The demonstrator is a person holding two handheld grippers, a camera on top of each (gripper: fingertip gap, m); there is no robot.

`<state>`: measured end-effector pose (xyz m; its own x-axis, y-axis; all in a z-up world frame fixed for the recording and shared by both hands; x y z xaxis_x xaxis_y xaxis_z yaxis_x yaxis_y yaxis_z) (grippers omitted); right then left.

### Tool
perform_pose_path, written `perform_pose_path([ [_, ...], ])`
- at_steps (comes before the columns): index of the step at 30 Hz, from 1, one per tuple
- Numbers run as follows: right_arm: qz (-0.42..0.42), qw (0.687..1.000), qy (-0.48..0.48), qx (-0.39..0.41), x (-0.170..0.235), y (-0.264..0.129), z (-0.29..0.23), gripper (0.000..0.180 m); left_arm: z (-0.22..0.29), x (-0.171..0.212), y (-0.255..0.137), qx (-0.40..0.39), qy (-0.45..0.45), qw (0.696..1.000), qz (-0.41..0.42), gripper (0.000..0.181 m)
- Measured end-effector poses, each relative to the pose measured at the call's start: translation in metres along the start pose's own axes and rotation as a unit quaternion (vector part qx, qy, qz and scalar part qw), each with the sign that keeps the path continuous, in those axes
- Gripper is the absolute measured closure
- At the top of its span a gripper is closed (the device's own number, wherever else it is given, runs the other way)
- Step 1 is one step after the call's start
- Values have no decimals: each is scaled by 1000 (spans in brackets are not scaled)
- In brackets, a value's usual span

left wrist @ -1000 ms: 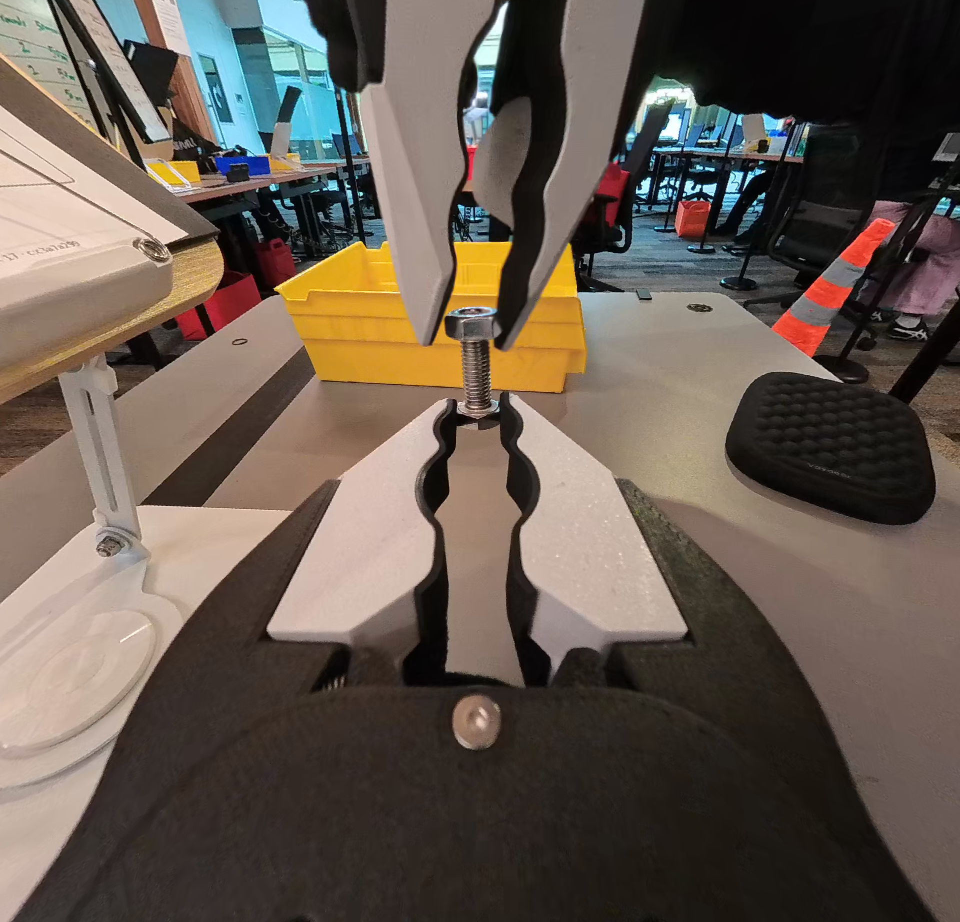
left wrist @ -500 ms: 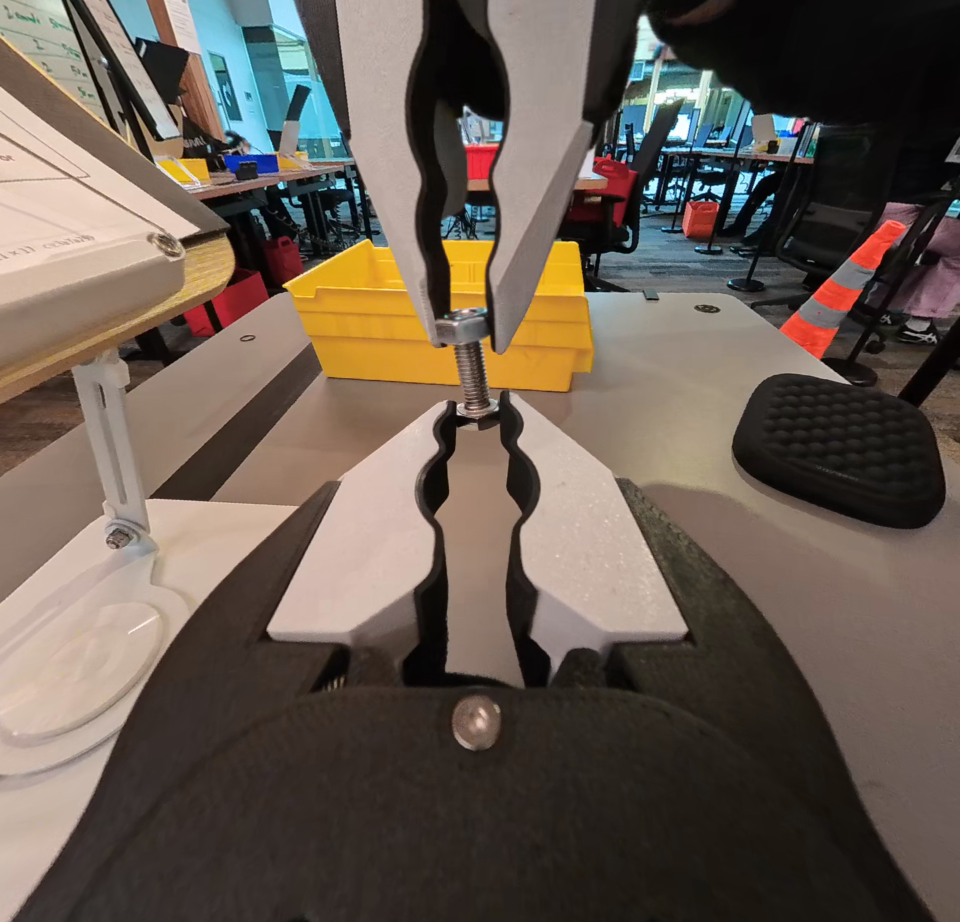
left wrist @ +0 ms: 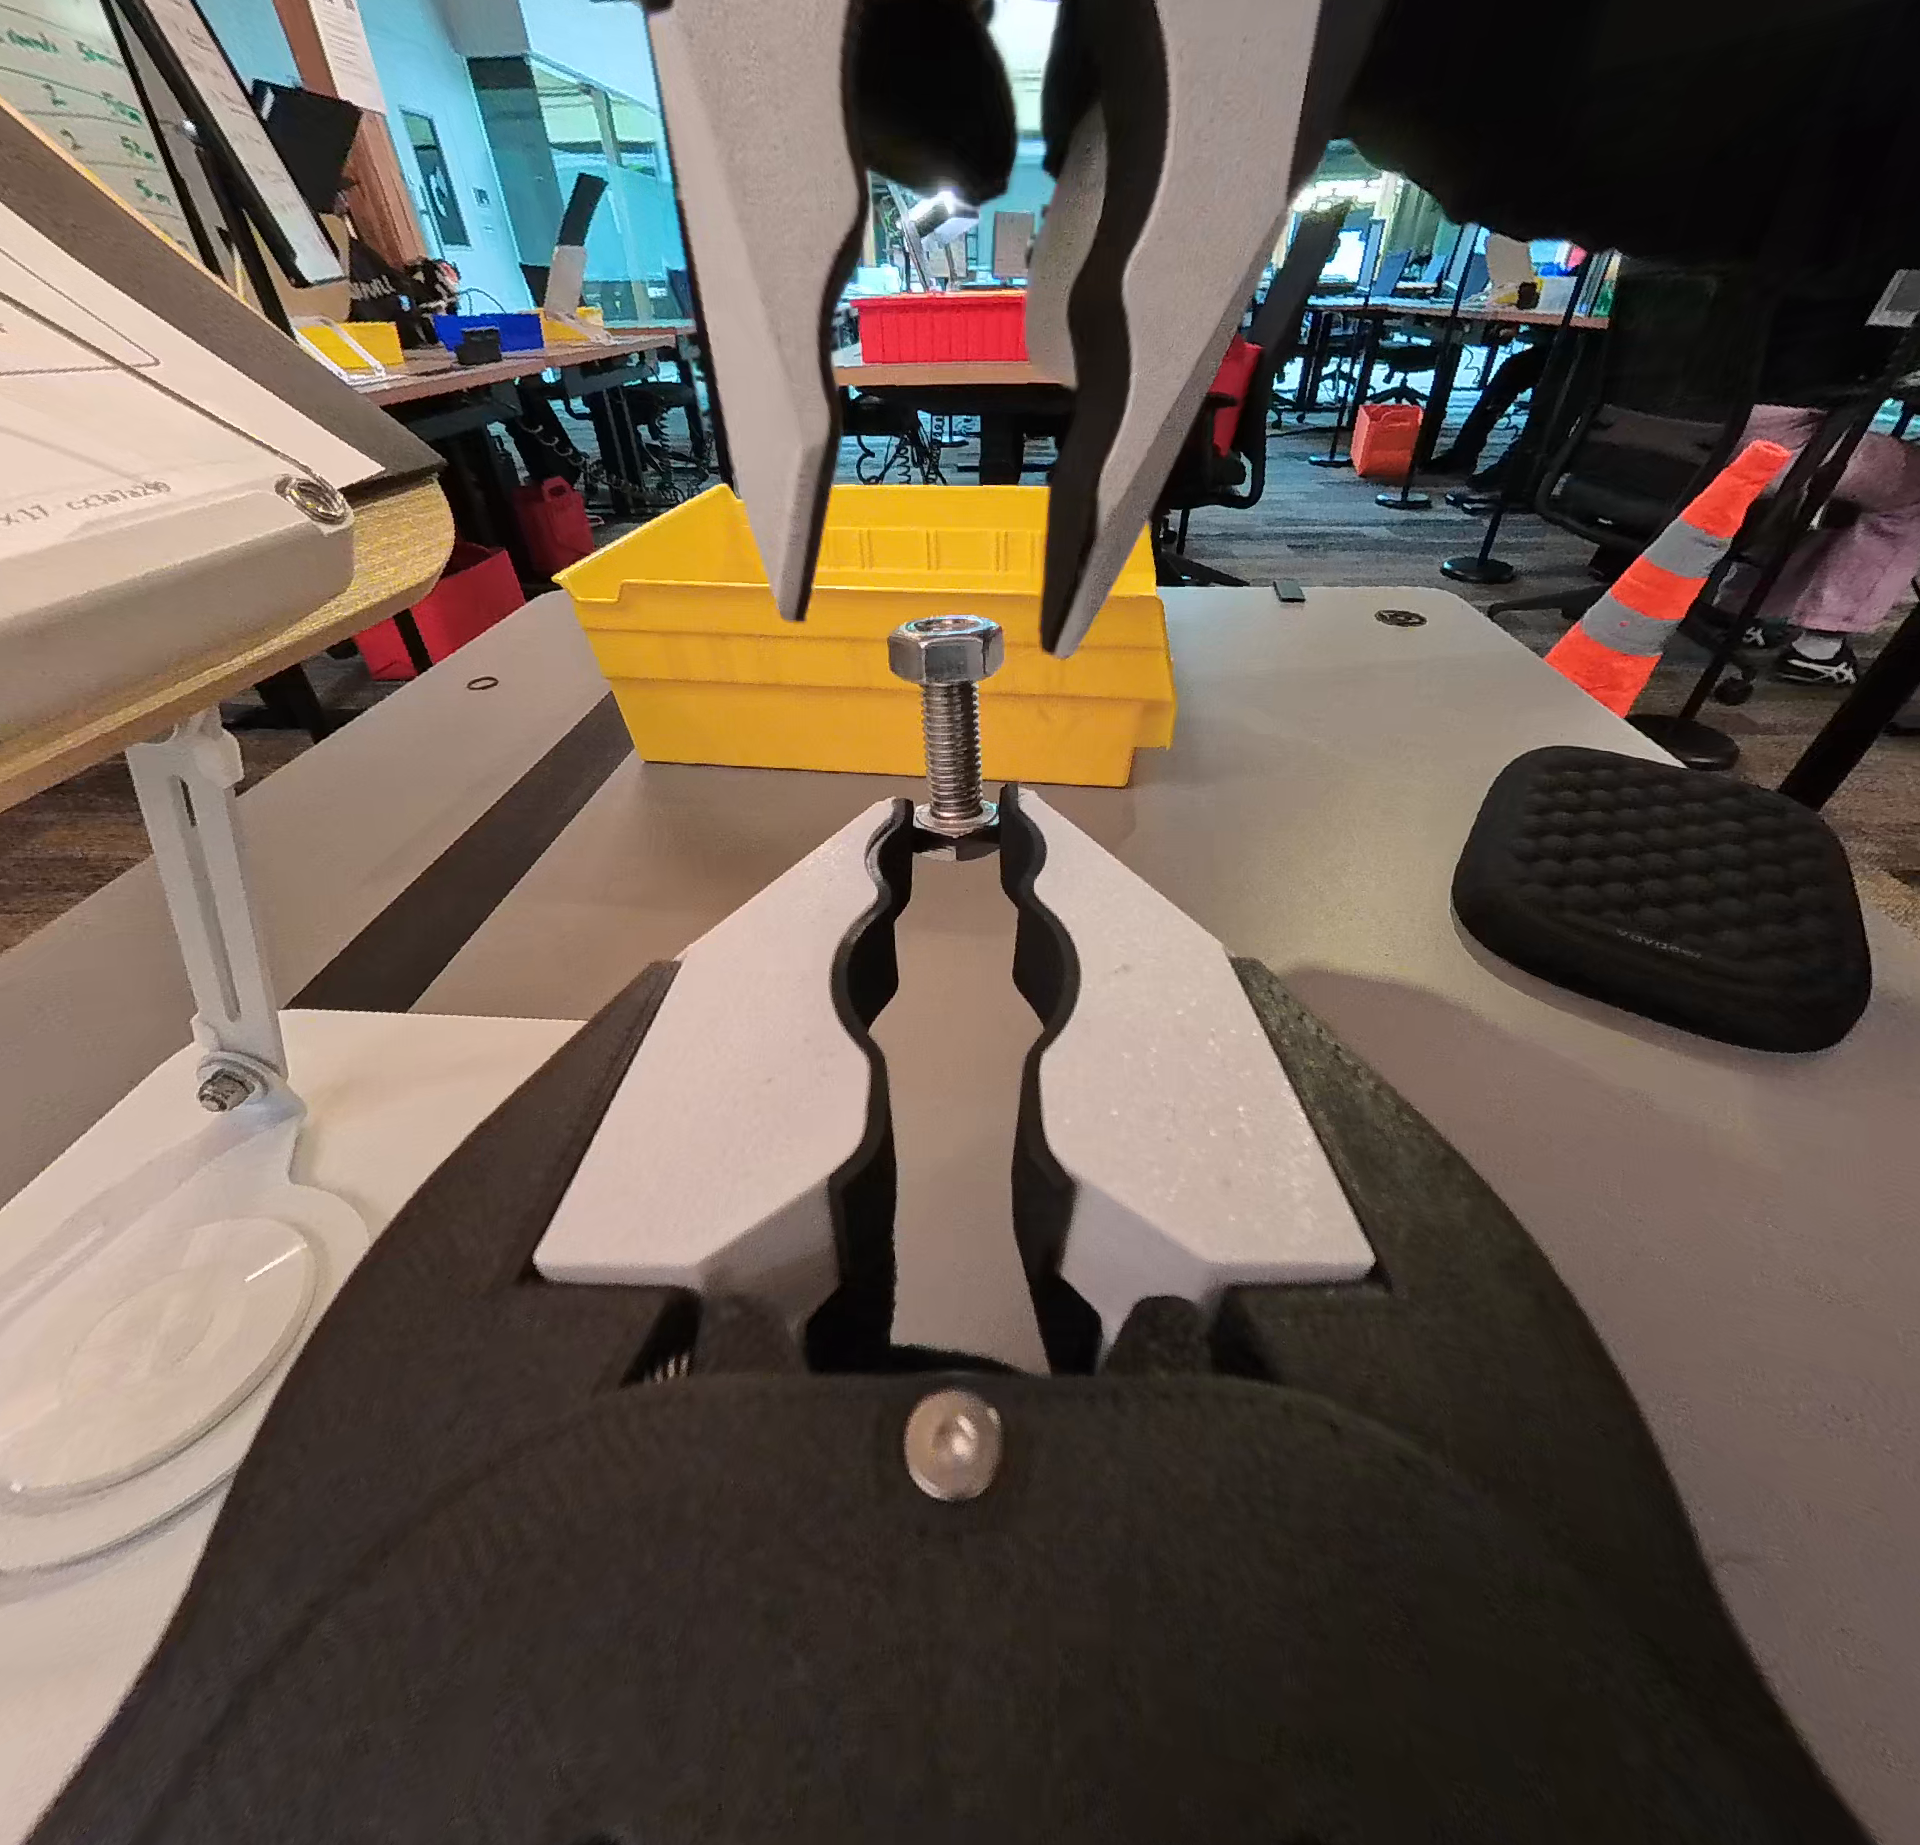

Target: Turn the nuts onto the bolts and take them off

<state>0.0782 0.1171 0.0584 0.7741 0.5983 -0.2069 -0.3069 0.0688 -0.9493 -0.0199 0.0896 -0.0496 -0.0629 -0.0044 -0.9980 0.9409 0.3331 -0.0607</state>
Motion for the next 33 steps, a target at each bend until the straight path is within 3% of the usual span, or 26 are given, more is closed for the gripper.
perform_pose_path([
  [5,-25,997,-77,-5,0,11,-4,155,0,-1,0,0,1,1000,1,166],
  [11,-19,998,-65,-18,2,12,-2,163,0,-1,0,1,2,1000,1,166],
  [17,-26,993,109,-42,5,15,4,163,-1,1,0,-5,1,1000,-3,166],
  [21,-19,950,300,-80,9,17,7,156,-1,2,0,-5,0,1000,-4,166],
  [23,-1,938,332,-99,11,19,8,149,-1,2,1,-5,1,1000,-6,166],
  [26,3,943,316,-102,16,19,10,138,-1,2,1,-3,-1,1000,-2,166],
  [30,16,971,227,-70,12,8,13,131,0,1,1,-2,0,1000,-1,166],
  [33,-1,995,96,-27,9,4,11,140,0,1,1,-1,-2,1000,1,166],
])
Point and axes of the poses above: each gripper's, where its closed fingertips meet, y out along the fingers, x out of its underside, z = x × y across the jaws, the point moved 9 cm from there along -y, back along the fingers, and after that the axes turned 1 degree about x, right-handed, at the moved point
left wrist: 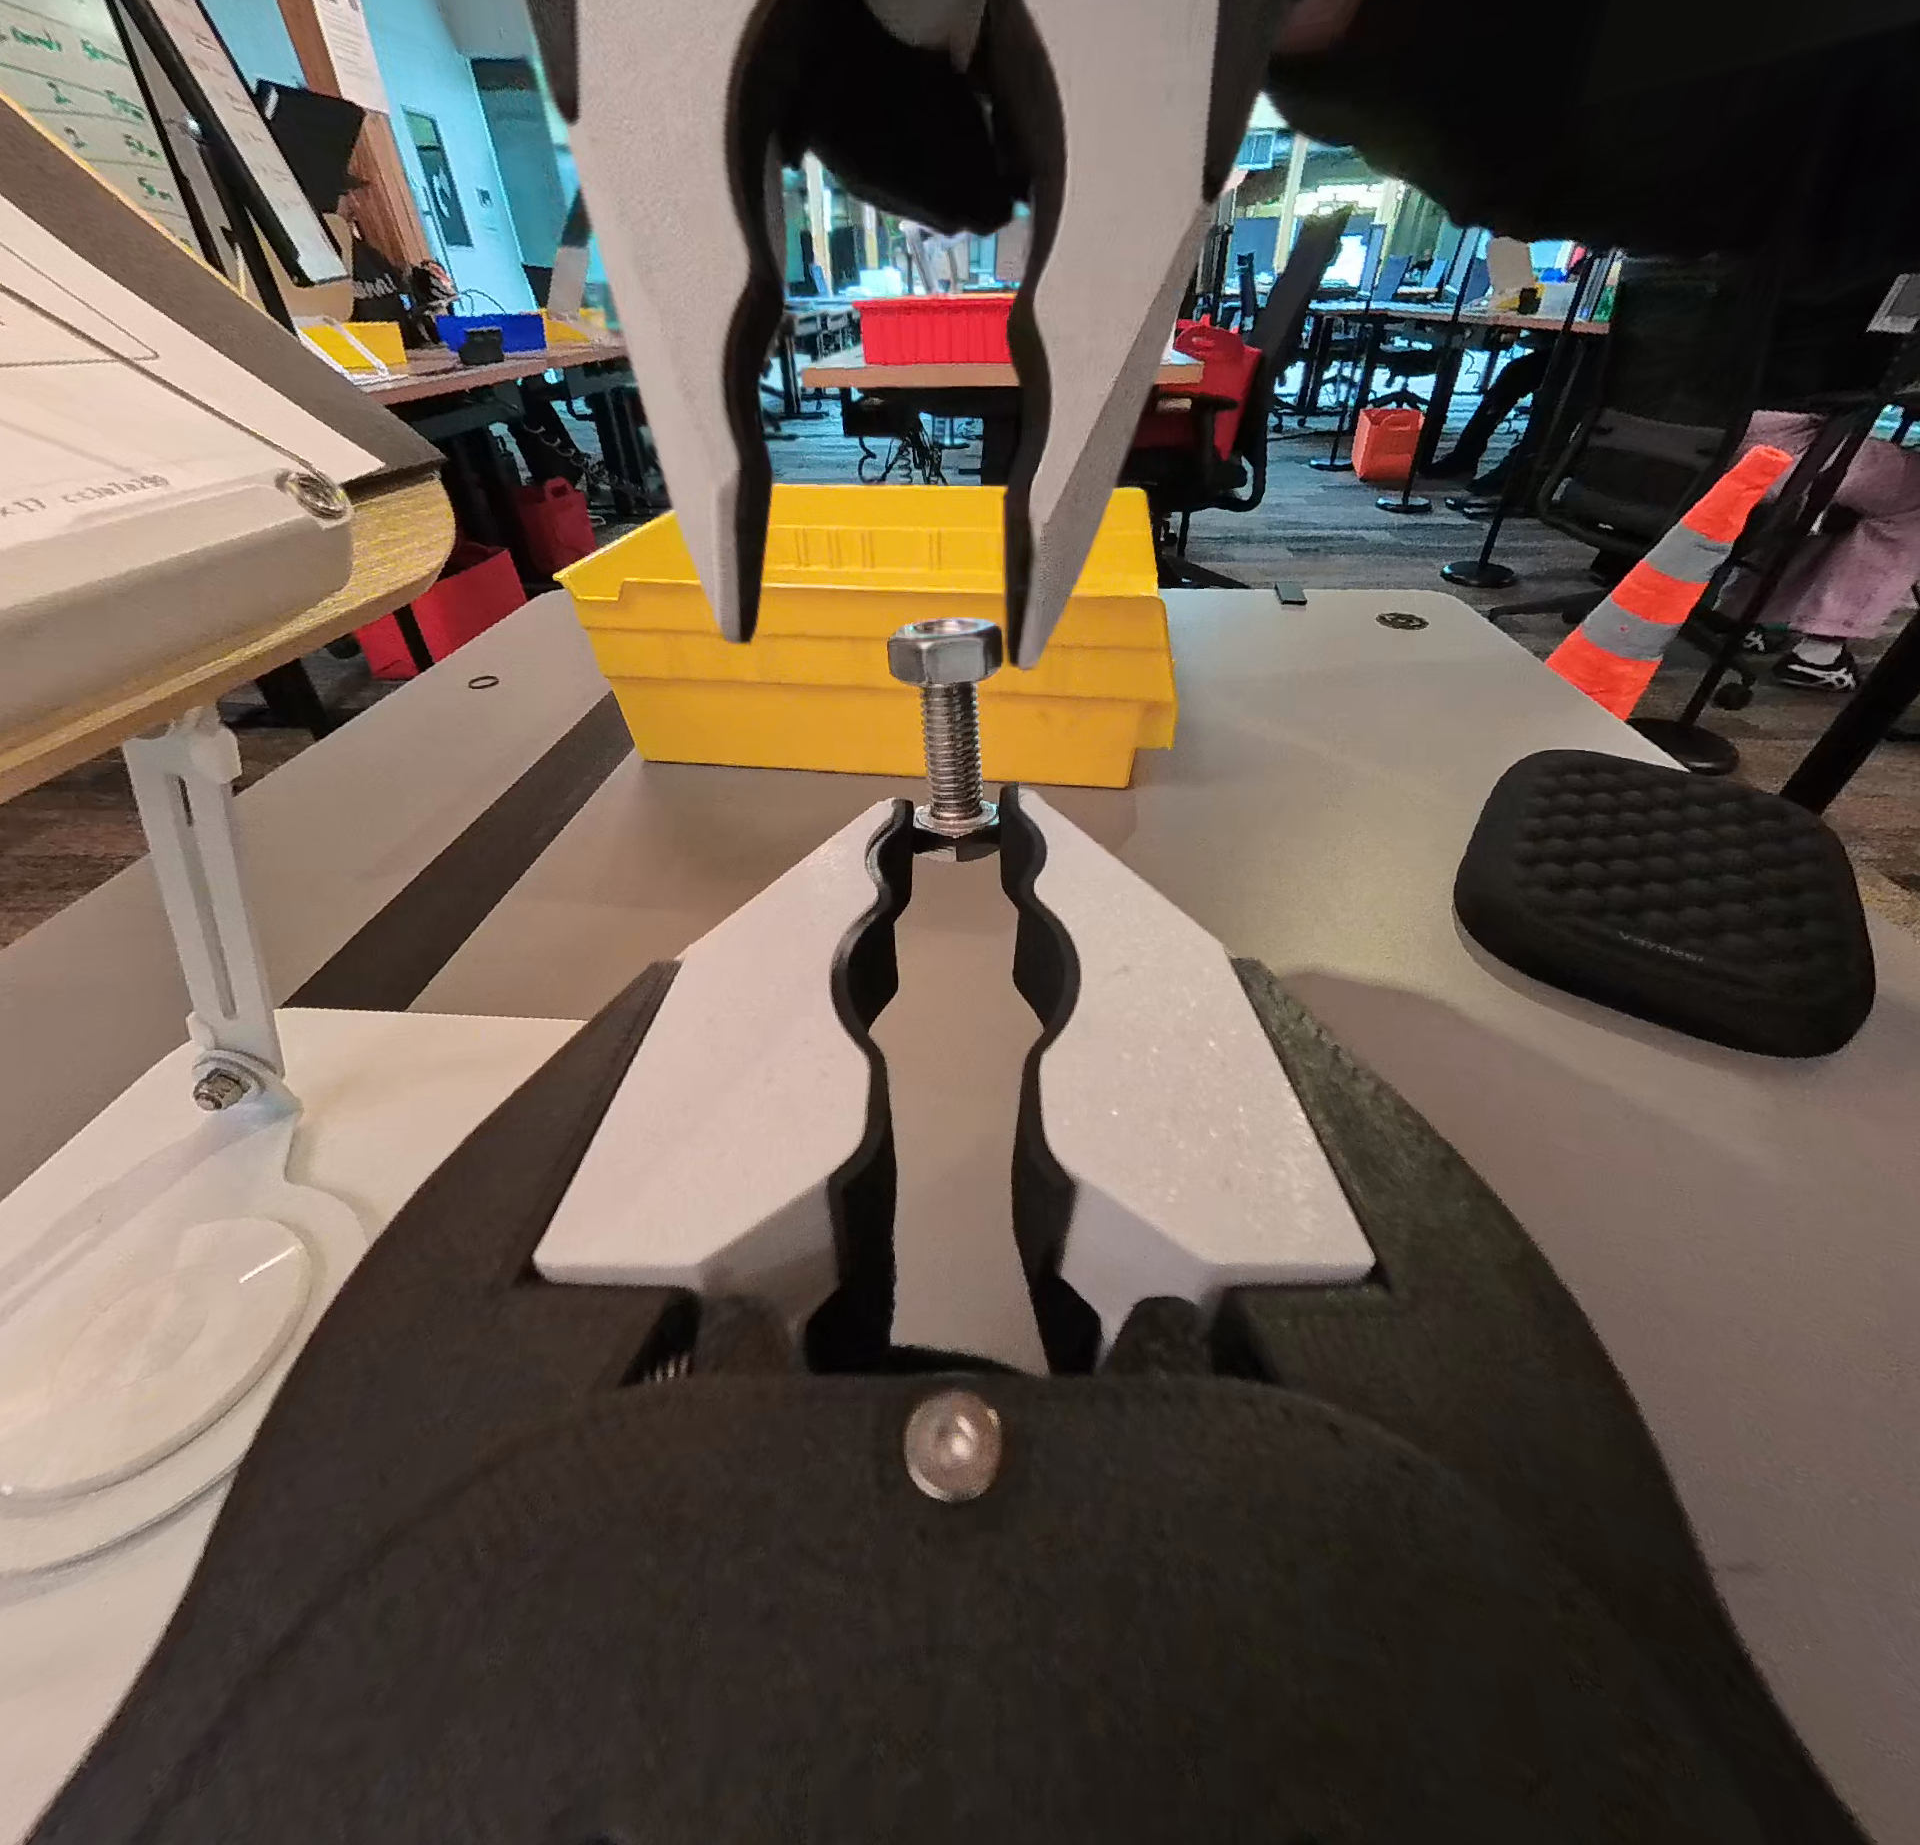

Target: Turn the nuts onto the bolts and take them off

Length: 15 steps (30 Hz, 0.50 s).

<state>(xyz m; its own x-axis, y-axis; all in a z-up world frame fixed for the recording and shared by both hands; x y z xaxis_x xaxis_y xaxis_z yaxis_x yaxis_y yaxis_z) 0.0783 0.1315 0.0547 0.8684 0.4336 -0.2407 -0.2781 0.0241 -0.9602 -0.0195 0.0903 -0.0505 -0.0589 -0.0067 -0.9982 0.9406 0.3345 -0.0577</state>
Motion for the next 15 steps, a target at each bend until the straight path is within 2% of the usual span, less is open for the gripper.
perform_pose_path([
  [3,-13,996,-83,8,-2,1,-6,144,0,0,0,1,0,1000,1,166],
  [7,-15,991,-132,15,-5,3,-10,157,0,-1,-1,1,-1,1000,3,166],
  [11,-16,992,-129,3,-4,5,-11,163,0,0,0,1,0,1000,2,166],
  [15,-13,998,-62,-11,-2,5,-8,163,0,0,0,0,0,1000,0,166],
])
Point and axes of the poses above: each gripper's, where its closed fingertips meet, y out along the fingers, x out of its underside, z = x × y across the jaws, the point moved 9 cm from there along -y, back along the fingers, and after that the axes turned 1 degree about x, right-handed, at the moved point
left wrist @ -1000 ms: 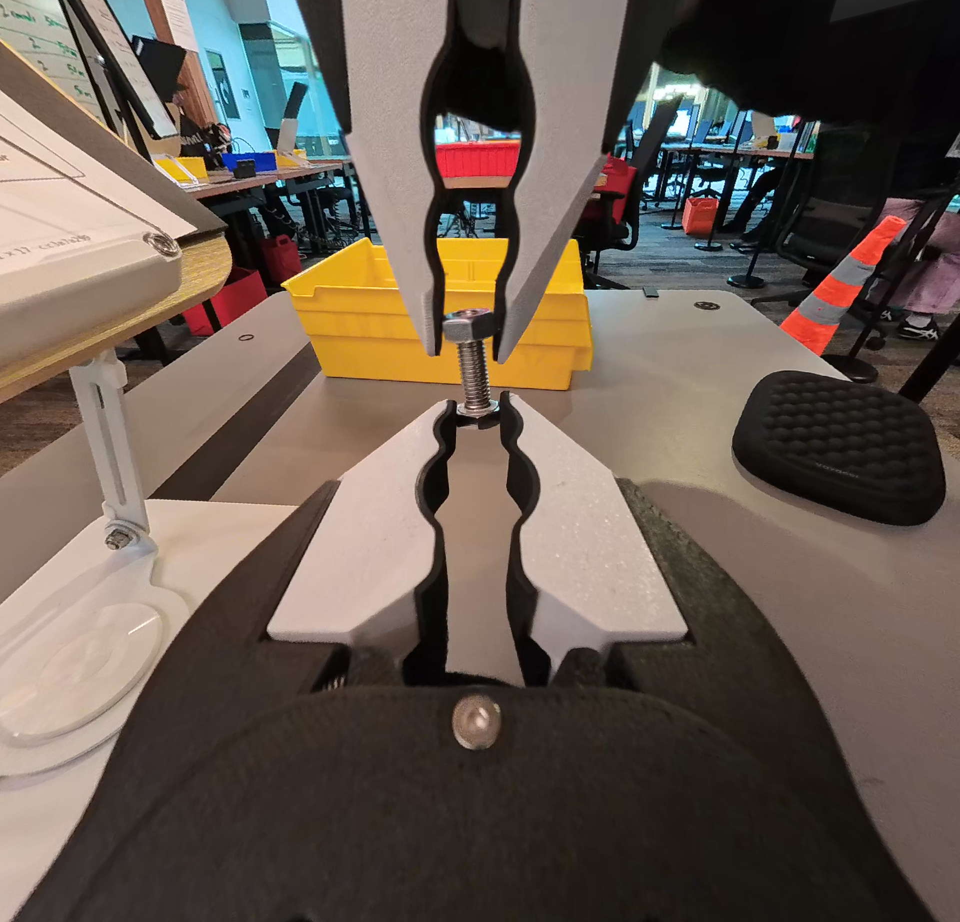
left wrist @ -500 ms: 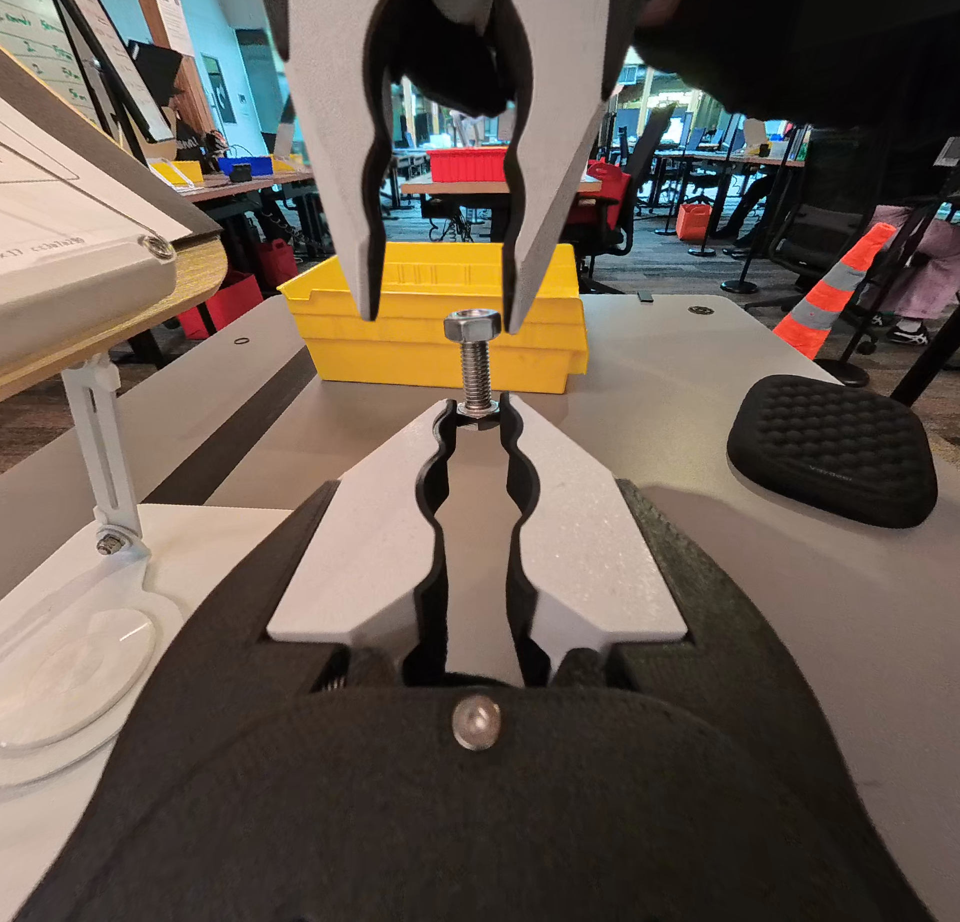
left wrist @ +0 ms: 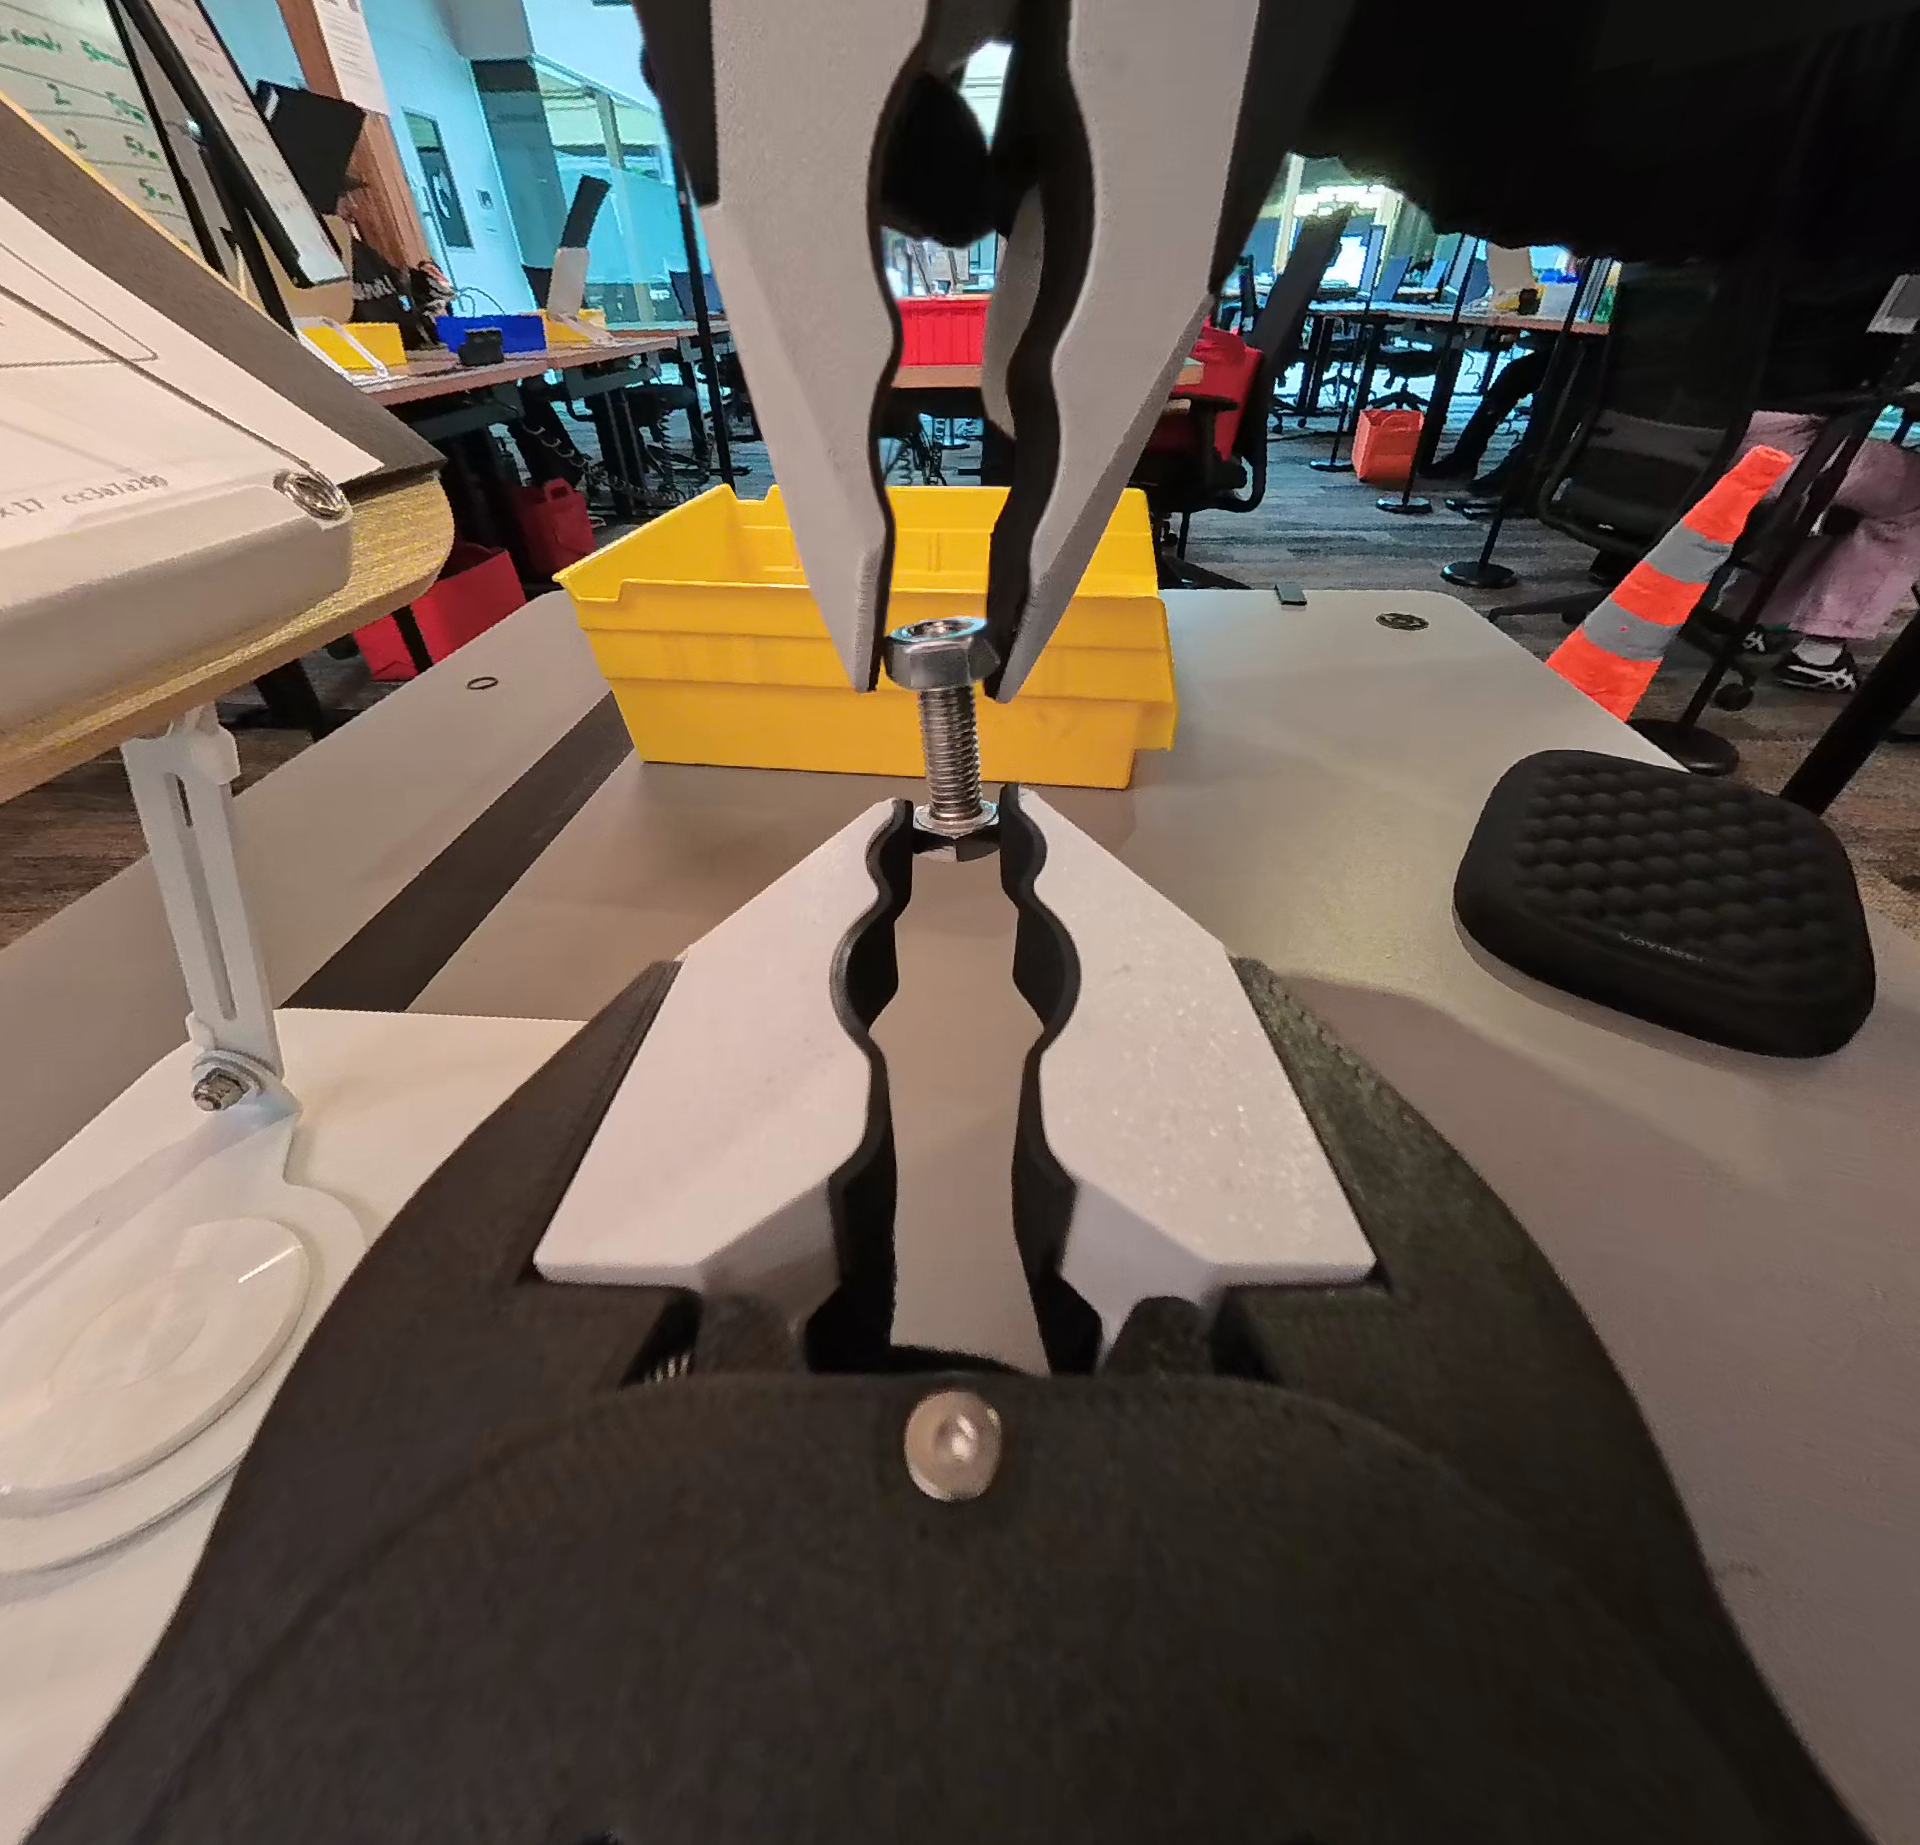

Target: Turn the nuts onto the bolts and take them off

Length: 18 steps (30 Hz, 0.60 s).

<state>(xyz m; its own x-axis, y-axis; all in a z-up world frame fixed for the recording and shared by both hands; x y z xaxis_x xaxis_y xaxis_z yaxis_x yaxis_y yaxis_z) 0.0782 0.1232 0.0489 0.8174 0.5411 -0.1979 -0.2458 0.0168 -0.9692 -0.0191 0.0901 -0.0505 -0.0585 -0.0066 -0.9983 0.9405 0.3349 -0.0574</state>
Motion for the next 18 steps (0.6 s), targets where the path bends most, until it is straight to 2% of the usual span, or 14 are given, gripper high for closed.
perform_pose_path([
  [3,0,995,95,-13,1,0,3,163,-1,0,-1,-3,0,1000,0,166],
  [6,14,972,234,-27,2,1,8,163,-3,0,-2,-6,-6,1000,4,166],
  [8,19,959,280,-34,5,2,8,163,-4,0,-3,-8,-5,1000,2,166],
  [9,21,957,288,-37,6,2,7,163,-4,1,-3,-8,-5,1000,1,166],
  [14,0,973,228,-24,12,3,6,128,-2,-1,-2,-5,-2,1000,2,166],
  [18,14,990,142,-6,9,-2,7,130,-2,-1,-2,-4,-5,1000,5,166],
])
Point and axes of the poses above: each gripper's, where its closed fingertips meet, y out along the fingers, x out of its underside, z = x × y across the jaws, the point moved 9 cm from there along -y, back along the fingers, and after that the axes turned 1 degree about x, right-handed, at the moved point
